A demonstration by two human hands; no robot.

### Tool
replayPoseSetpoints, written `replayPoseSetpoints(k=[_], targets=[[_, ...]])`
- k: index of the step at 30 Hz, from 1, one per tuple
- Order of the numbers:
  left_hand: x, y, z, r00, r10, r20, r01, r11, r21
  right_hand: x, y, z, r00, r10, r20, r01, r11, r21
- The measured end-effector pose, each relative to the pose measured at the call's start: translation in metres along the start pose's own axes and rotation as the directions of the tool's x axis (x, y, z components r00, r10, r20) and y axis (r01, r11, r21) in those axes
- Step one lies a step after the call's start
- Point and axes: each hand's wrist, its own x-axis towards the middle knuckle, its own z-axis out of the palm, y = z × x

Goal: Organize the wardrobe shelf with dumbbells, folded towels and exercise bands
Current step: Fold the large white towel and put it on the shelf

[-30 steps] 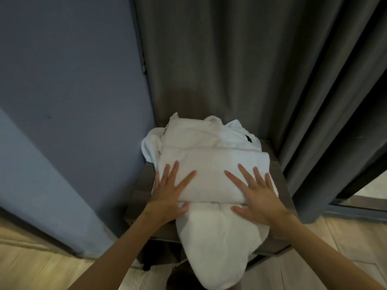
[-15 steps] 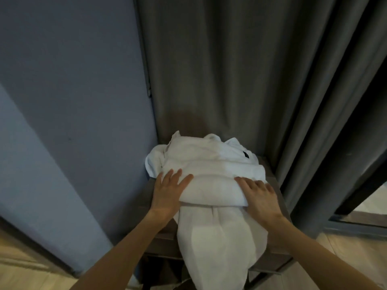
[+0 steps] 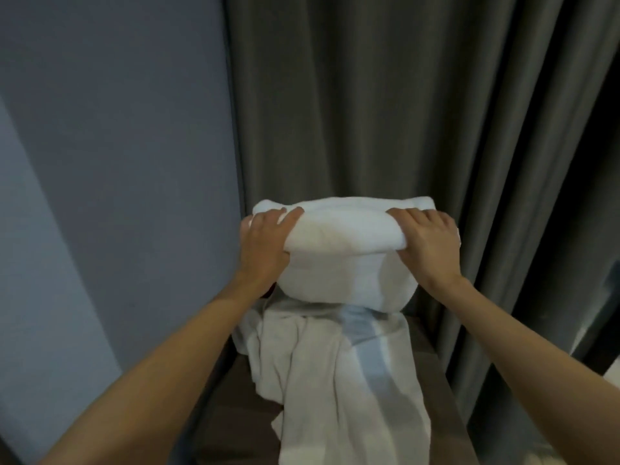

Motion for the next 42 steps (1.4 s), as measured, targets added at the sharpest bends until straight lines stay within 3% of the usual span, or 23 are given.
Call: replayPoseSetpoints(k=[4,12,16,20,22,24,29,32,35,37,40,42], targets=[[0.011,0.016,-0.046,0.989,0.053,-0.136,-0.056,0.998,-0.015,0.012,-0.003,-0.052,0.998,0.001,-0.059,0.001,1.000,0.029],[-0.028,0.043,-0.141,0.990,0.072,-0.119,-0.074,0.997,-0.012,-0.019,-0.019,-0.161,0.998,-0.044,-0.037,0.043,0.998,-0.043],[-0.047,0.050,-0.156,0.998,0.032,0.054,-0.034,0.999,0.024,-0.041,-0.023,-0.178,0.998,-0.019,0.066,0.021,0.999,-0.028],[-0.055,0.050,-0.142,0.966,-0.052,0.252,0.036,0.997,0.066,-0.047,-0.026,-0.163,0.950,0.018,0.311,-0.027,0.999,0.025],[-0.054,0.045,-0.132,0.956,-0.076,0.285,0.059,0.996,0.069,-0.045,-0.026,-0.149,0.927,0.021,0.375,-0.031,0.999,0.021],[-0.049,0.039,-0.127,0.972,-0.066,0.227,0.060,0.998,0.031,-0.038,-0.024,-0.139,0.942,0.009,0.335,-0.012,1.000,0.009],[-0.044,0.039,-0.127,0.990,0.092,-0.105,-0.093,0.996,-0.001,-0.032,-0.015,-0.138,0.993,-0.037,0.108,0.032,0.998,0.046],[-0.073,0.041,-0.115,0.982,0.118,-0.145,-0.119,0.993,0.002,-0.060,-0.019,-0.137,0.994,-0.041,0.102,0.031,0.995,0.098],[-0.133,0.035,-0.083,0.995,0.103,-0.009,-0.104,0.990,-0.092,-0.122,-0.028,-0.123,0.970,-0.023,0.242,-0.013,0.990,0.144],[-0.183,0.030,-0.062,0.977,0.067,0.204,-0.028,0.982,-0.186,-0.172,-0.037,-0.113,0.906,0.013,0.424,-0.072,0.990,0.124],[-0.265,0.022,-0.039,0.867,0.034,0.497,0.028,0.993,-0.116,-0.244,-0.053,-0.100,0.762,0.023,0.647,-0.150,0.978,0.142],[-0.312,0.022,-0.030,0.801,0.034,0.597,0.053,0.990,-0.127,-0.283,-0.061,-0.096,0.696,0.003,0.718,-0.156,0.977,0.148]])
